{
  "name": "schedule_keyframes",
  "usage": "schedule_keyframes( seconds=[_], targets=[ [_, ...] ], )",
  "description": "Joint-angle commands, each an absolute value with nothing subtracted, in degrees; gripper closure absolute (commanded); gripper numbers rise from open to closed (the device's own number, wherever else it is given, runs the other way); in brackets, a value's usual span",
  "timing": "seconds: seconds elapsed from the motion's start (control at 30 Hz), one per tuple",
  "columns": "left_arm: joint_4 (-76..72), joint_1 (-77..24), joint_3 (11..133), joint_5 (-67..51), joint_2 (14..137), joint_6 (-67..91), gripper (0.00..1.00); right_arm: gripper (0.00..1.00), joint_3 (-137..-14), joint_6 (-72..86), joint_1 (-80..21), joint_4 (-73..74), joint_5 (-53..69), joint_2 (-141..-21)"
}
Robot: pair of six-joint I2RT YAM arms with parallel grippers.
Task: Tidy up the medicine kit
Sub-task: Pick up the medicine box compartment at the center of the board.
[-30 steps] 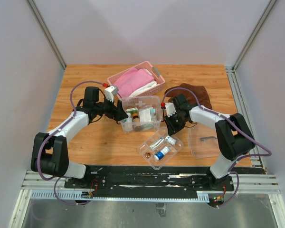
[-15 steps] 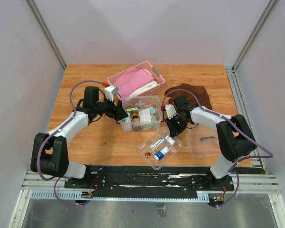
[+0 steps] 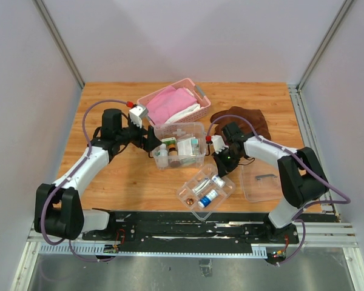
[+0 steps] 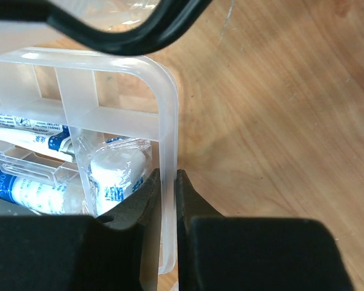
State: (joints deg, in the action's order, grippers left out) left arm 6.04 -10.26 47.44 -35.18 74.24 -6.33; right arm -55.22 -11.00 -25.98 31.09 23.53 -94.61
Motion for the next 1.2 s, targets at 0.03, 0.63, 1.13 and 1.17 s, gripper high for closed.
schedule_keyframes(
  seconds=[0.03, 0.63, 1.13, 1.17],
  targets=[
    [4.56, -10.5, 48.56, -32.22, 71.39, -9.38, 0.05, 0.99, -56.27, -13.78, -25.4, 35.01, 28.39, -91.17],
    [4.48, -10.55, 56.28, -26.75, 74.17, -6.81, 0.03, 0.99, -68.85, -17.75, -25.04, 53.3, 28.57, -84.2],
    [3.7, -10.55, 58.19, -17.78, 74.41, -6.18, 0.01, 0.99, -88.29, -5.13, -25.02, 55.28, 29.77, -91.79],
    [3.93, -10.55, 58.38, -17.17, 74.56, -6.23, 0.01, 0.99, -89.5, -4.1, -24.97, 55.24, 30.46, -92.59]
  ],
)
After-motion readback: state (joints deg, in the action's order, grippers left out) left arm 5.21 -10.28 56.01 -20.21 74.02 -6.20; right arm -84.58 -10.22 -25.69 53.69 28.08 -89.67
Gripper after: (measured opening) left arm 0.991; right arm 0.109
